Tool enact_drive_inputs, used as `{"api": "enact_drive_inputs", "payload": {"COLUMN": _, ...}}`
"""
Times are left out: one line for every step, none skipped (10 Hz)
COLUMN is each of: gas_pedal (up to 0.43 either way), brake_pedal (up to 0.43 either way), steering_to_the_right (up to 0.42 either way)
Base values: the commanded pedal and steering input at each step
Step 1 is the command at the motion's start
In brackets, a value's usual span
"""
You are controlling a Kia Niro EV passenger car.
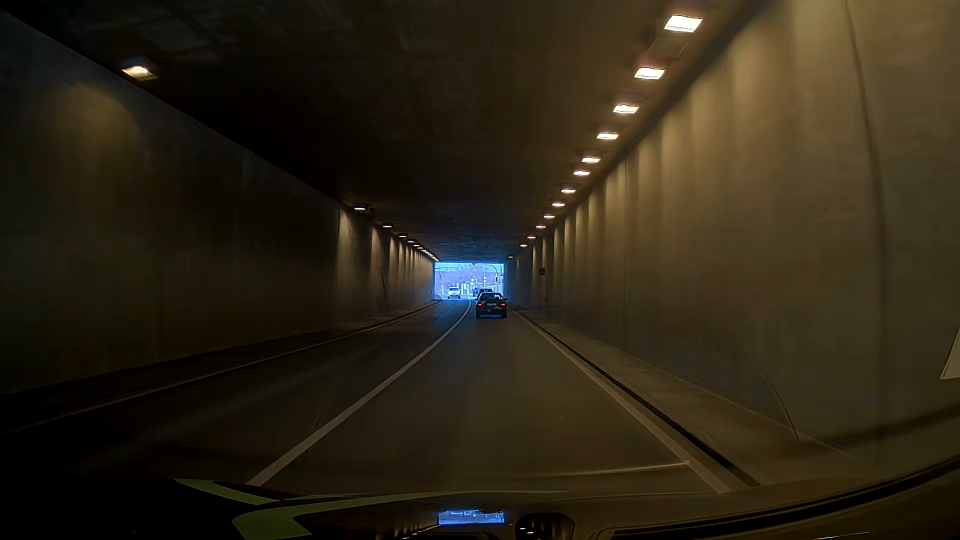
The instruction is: Follow the waypoints while adhering to traffic rules and regulations
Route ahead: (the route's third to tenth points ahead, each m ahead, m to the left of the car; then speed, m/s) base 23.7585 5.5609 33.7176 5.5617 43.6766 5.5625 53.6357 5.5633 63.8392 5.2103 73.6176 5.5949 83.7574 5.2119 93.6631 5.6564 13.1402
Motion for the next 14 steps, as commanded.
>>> {"api": "enact_drive_inputs", "payload": {"gas_pedal": 0.039, "brake_pedal": 0.0, "steering_to_the_right": -0.003}}
{"api": "enact_drive_inputs", "payload": {"gas_pedal": 0.039, "brake_pedal": 0.0, "steering_to_the_right": -0.002}}
{"api": "enact_drive_inputs", "payload": {"gas_pedal": 0.039, "brake_pedal": 0.0, "steering_to_the_right": -0.002}}
{"api": "enact_drive_inputs", "payload": {"gas_pedal": 0.039, "brake_pedal": 0.0, "steering_to_the_right": -0.002}}
{"api": "enact_drive_inputs", "payload": {"gas_pedal": 0.039, "brake_pedal": 0.0, "steering_to_the_right": -0.002}}
{"api": "enact_drive_inputs", "payload": {"gas_pedal": 0.039, "brake_pedal": 0.0, "steering_to_the_right": -0.001}}
{"api": "enact_drive_inputs", "payload": {"gas_pedal": 0.039, "brake_pedal": 0.0, "steering_to_the_right": -0.001}}
{"api": "enact_drive_inputs", "payload": {"gas_pedal": 0.039, "brake_pedal": 0.0, "steering_to_the_right": -0.001}}
{"api": "enact_drive_inputs", "payload": {"gas_pedal": 0.039, "brake_pedal": 0.0, "steering_to_the_right": -0.001}}
{"api": "enact_drive_inputs", "payload": {"gas_pedal": 0.039, "brake_pedal": 0.0, "steering_to_the_right": -0.001}}
{"api": "enact_drive_inputs", "payload": {"gas_pedal": 0.039, "brake_pedal": 0.0, "steering_to_the_right": -0.001}}
{"api": "enact_drive_inputs", "payload": {"gas_pedal": 0.039, "brake_pedal": 0.0, "steering_to_the_right": -0.002}}
{"api": "enact_drive_inputs", "payload": {"gas_pedal": 0.039, "brake_pedal": 0.0, "steering_to_the_right": -0.003}}
{"api": "enact_drive_inputs", "payload": {"gas_pedal": 0.039, "brake_pedal": 0.0, "steering_to_the_right": -0.004}}
